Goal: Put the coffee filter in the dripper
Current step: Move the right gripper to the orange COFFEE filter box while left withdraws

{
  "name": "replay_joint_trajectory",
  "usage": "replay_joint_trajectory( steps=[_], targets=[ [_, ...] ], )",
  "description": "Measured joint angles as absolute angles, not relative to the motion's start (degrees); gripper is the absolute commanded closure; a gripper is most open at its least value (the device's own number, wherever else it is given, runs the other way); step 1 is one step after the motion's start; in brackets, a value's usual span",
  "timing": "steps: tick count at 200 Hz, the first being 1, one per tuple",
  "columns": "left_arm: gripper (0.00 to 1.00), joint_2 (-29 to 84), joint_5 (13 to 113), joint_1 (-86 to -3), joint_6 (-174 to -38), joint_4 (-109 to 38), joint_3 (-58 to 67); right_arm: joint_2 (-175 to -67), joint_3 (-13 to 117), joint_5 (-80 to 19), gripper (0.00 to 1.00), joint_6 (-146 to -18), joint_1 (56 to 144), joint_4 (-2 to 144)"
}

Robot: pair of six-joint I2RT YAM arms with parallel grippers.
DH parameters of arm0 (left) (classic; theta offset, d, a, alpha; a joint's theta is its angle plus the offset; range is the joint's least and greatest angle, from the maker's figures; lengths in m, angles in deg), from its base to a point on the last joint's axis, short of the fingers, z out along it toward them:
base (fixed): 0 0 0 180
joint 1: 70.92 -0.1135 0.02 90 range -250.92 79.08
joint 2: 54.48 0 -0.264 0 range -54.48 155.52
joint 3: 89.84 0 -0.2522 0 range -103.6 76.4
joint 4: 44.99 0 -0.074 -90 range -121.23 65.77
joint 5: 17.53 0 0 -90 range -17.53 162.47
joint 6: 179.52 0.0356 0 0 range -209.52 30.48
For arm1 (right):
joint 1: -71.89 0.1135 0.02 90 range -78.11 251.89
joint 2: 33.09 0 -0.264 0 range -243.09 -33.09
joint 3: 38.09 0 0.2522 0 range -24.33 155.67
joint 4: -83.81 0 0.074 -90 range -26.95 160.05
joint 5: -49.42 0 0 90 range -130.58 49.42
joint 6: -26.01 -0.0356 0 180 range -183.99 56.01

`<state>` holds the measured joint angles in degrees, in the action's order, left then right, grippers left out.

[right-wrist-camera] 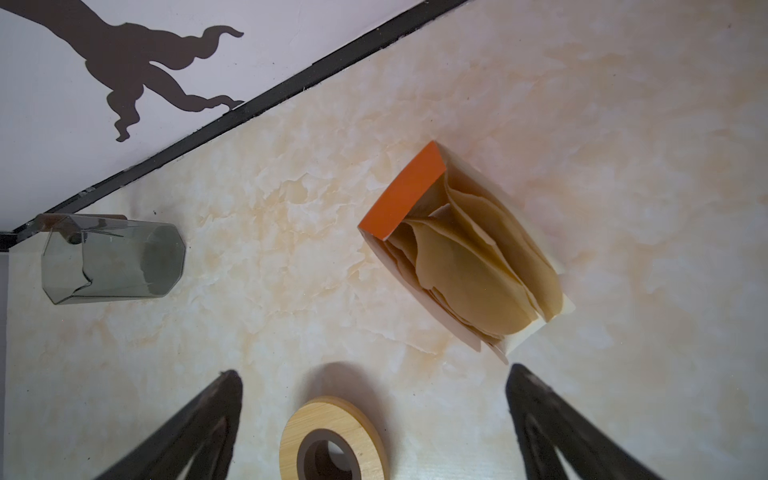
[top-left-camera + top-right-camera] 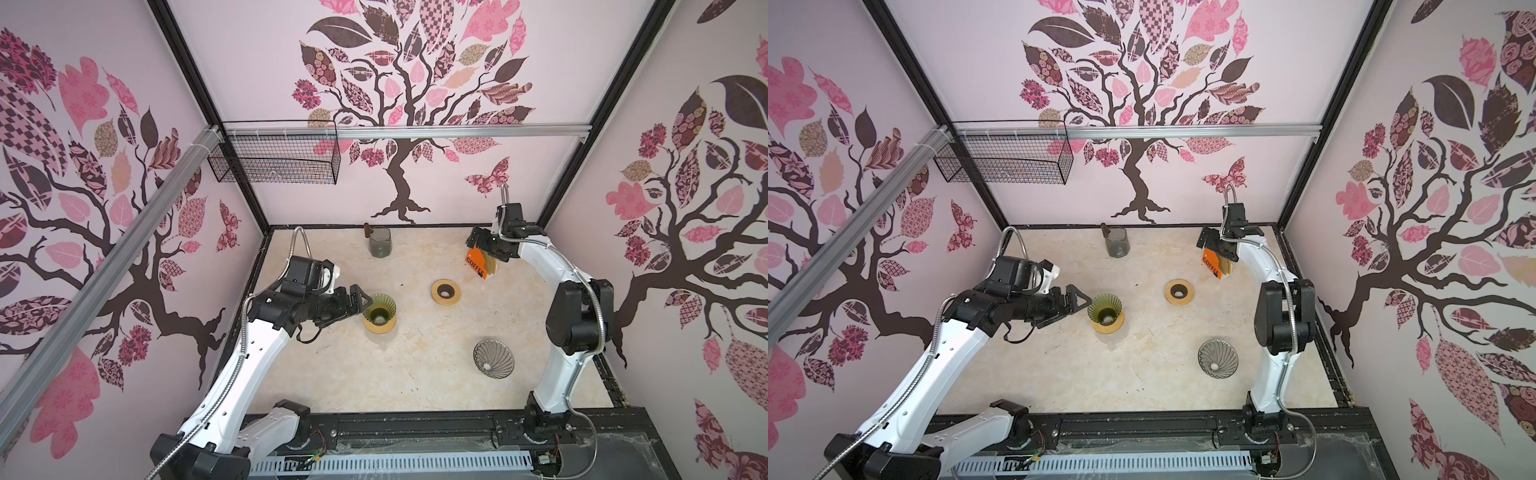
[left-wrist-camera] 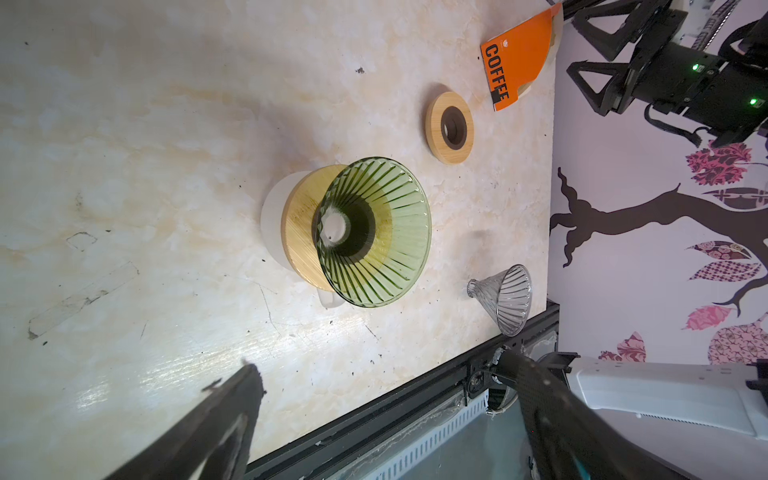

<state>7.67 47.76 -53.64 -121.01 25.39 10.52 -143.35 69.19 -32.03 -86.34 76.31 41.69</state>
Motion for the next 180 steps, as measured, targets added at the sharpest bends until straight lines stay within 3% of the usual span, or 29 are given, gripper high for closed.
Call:
replay_joint_trajectory(
  steps=[180],
  targets=[
    [0.02, 15.17, 50.58, -54.08, -111.87, 28.08, 5.36, -146.35, 63.37, -24.53, 0.00, -92.46, 77.27, 47.81]
  ],
)
